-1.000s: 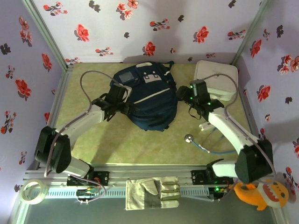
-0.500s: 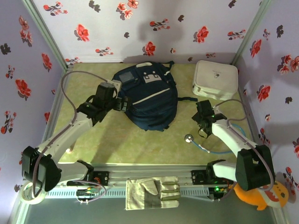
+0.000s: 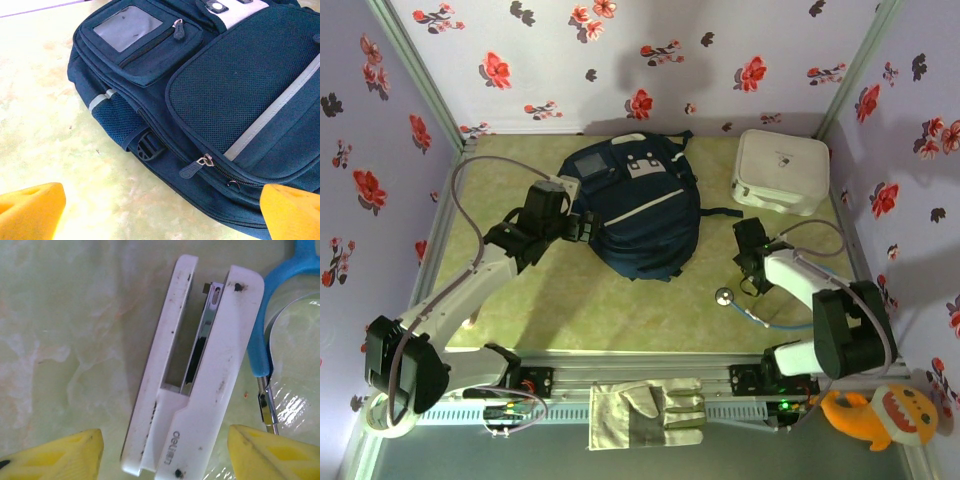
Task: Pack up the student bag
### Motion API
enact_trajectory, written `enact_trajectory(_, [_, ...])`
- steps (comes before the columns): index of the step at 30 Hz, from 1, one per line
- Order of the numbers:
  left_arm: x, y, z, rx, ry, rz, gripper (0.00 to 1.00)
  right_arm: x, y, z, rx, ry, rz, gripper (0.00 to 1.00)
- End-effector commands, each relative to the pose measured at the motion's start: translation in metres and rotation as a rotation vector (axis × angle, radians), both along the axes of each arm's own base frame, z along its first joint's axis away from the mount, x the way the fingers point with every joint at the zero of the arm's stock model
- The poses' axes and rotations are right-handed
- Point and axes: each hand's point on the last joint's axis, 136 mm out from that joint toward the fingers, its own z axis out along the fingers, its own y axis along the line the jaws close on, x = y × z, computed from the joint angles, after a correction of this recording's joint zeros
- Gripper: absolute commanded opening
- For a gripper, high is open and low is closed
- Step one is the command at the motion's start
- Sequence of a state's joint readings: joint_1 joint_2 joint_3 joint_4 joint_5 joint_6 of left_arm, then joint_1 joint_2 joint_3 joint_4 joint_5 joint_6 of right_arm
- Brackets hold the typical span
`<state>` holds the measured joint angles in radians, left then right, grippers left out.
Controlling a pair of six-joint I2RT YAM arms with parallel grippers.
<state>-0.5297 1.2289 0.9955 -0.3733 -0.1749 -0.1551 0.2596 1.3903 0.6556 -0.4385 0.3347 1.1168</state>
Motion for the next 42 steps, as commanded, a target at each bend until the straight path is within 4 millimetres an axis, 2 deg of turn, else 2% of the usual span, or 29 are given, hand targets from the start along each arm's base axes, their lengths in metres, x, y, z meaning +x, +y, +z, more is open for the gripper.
enact_trajectory(1, [0.002, -0.001, 0.008, -0.014, -0.031, -0.018, 1.00, 0.007, -0.009, 0.001, -0.034, -0.008, -0.059, 0.66])
enact_trajectory(3, [0.001, -0.003, 0.008, -0.016, -0.030, -0.026, 1.00, 0.007, -0.007, -0.005, -0.028, 0.000, -0.058, 0.63])
enact_trajectory(6, [0.001, -0.006, 0.007, -0.021, -0.026, -0.039, 1.00, 0.009, -0.006, -0.009, -0.027, 0.005, -0.053, 0.55])
enact_trajectory(11, [-0.001, -0.008, 0.003, -0.009, -0.004, -0.064, 1.00, 0.009, -0.008, -0.006, -0.044, 0.000, -0.042, 0.40])
enact_trajectory(15, [-0.006, -0.024, 0.001, -0.020, 0.026, -0.139, 1.00, 0.011, -0.008, 0.003, -0.044, -0.029, -0.029, 0.31])
enact_trajectory(20, [-0.007, -0.043, -0.003, 0.001, 0.051, -0.202, 1.00, 0.009, -0.004, 0.016, -0.030, -0.068, -0.009, 0.29])
enact_trajectory(24, [-0.009, -0.070, -0.005, 0.034, 0.060, -0.300, 1.00, 0.011, 0.006, 0.030, -0.010, -0.127, 0.029, 0.28])
enact_trajectory(28, [-0.008, -0.096, -0.019, 0.112, 0.106, -0.431, 0.99, 0.017, 0.022, 0.044, 0.020, -0.196, 0.095, 0.28])
enact_trajectory(34, [-0.006, -0.136, -0.042, 0.198, 0.186, -0.614, 0.85, 0.022, 0.038, 0.054, 0.044, -0.239, 0.161, 0.28])
enact_trajectory(36, [-0.009, -0.147, -0.052, 0.253, 0.204, -0.681, 0.78, 0.023, 0.039, 0.056, 0.046, -0.251, 0.165, 0.28])
enact_trajectory(38, [-0.011, -0.155, -0.061, 0.310, 0.213, -0.734, 0.72, 0.023, 0.045, 0.056, 0.076, -0.252, 0.181, 0.28])
enact_trajectory(42, [0.002, -0.162, -0.073, 0.400, 0.211, -0.734, 0.62, 0.026, 0.047, 0.060, 0.085, -0.273, 0.194, 0.28])
